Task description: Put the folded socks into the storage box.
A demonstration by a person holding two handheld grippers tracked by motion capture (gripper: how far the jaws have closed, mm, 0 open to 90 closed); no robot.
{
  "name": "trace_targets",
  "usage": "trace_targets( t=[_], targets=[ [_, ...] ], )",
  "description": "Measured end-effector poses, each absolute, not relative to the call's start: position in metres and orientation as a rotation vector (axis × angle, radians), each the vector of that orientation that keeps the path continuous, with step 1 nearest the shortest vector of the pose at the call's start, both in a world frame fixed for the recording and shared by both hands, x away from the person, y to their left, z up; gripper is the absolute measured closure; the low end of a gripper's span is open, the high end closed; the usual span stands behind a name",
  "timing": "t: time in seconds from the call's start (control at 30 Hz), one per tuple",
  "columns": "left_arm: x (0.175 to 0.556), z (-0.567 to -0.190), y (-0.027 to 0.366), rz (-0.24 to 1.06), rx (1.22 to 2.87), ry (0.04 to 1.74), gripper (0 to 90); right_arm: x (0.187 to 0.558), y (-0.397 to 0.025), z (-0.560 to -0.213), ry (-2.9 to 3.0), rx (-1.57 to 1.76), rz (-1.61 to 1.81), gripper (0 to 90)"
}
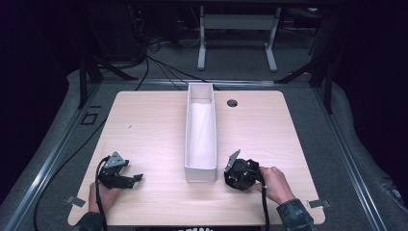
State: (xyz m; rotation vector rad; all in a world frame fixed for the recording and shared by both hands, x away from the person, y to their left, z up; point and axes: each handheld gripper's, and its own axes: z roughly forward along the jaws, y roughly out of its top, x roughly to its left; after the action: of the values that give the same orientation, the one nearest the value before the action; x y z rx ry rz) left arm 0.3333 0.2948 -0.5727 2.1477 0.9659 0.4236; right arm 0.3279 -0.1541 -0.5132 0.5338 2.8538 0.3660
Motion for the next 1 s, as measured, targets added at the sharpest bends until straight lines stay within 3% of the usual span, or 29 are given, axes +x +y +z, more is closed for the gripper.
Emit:
trace_targets(
  t=[1.0],
  targets=[
    [0.333,-0.573,0.295,0.425,2.148,0.964,13.3,0.332,-0.168,-0.482,2.868,0.575,0.418,60.0]
  ],
)
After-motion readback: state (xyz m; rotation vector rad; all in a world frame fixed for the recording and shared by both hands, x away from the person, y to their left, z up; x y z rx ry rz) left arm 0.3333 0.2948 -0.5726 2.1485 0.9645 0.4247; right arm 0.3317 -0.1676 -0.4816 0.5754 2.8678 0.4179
